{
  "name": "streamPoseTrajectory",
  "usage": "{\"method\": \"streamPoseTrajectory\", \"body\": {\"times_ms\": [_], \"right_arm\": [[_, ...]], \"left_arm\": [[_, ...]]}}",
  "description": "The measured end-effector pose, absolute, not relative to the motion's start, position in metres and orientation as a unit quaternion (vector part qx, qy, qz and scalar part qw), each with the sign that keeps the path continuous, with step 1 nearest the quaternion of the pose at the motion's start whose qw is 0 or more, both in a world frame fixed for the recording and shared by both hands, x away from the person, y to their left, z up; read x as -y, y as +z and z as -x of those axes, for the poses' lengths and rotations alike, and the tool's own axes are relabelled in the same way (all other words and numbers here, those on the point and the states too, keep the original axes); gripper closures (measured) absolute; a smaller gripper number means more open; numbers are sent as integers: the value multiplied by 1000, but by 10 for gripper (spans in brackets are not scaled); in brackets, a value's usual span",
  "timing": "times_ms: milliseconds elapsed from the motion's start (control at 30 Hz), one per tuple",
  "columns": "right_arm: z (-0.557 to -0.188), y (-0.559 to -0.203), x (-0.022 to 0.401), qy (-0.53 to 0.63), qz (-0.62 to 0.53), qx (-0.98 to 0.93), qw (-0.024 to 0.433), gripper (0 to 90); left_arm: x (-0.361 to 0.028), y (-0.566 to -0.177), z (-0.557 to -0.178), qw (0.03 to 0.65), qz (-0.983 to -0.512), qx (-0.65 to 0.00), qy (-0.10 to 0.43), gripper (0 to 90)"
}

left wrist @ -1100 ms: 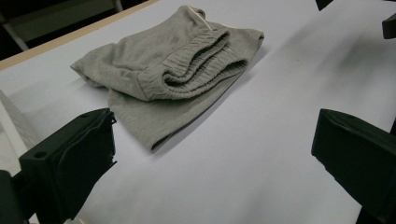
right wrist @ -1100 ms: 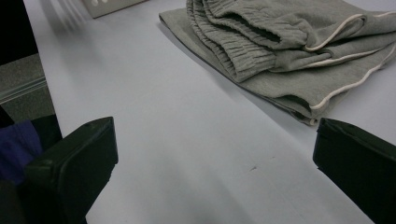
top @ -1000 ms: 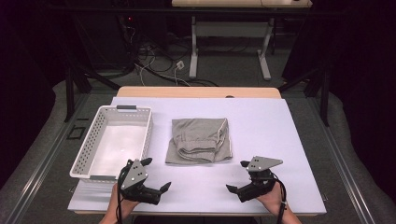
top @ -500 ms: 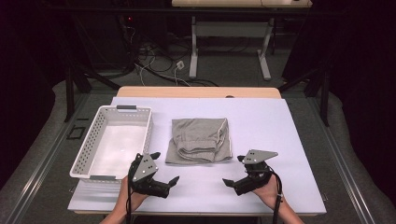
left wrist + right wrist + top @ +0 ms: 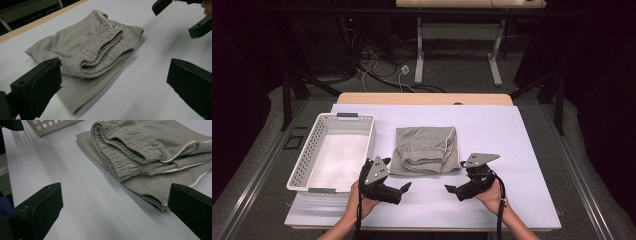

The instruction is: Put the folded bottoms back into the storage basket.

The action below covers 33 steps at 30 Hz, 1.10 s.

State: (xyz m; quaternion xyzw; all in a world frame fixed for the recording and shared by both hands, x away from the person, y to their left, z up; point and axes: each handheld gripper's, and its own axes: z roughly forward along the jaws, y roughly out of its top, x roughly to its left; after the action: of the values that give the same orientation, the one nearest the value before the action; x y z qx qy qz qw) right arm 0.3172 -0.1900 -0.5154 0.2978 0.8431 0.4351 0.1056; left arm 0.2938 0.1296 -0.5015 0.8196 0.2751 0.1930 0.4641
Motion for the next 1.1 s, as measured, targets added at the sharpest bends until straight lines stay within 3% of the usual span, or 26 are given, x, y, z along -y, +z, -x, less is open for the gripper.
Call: {"method": "streamPoseTrajectory", "body": {"times_ms": [1100], "right_arm": [[-376, -523, 174, 419, -342, -835, 98, 0]], "left_arm": [[-103, -519, -365, 435, -817, -337, 171, 0]]}}
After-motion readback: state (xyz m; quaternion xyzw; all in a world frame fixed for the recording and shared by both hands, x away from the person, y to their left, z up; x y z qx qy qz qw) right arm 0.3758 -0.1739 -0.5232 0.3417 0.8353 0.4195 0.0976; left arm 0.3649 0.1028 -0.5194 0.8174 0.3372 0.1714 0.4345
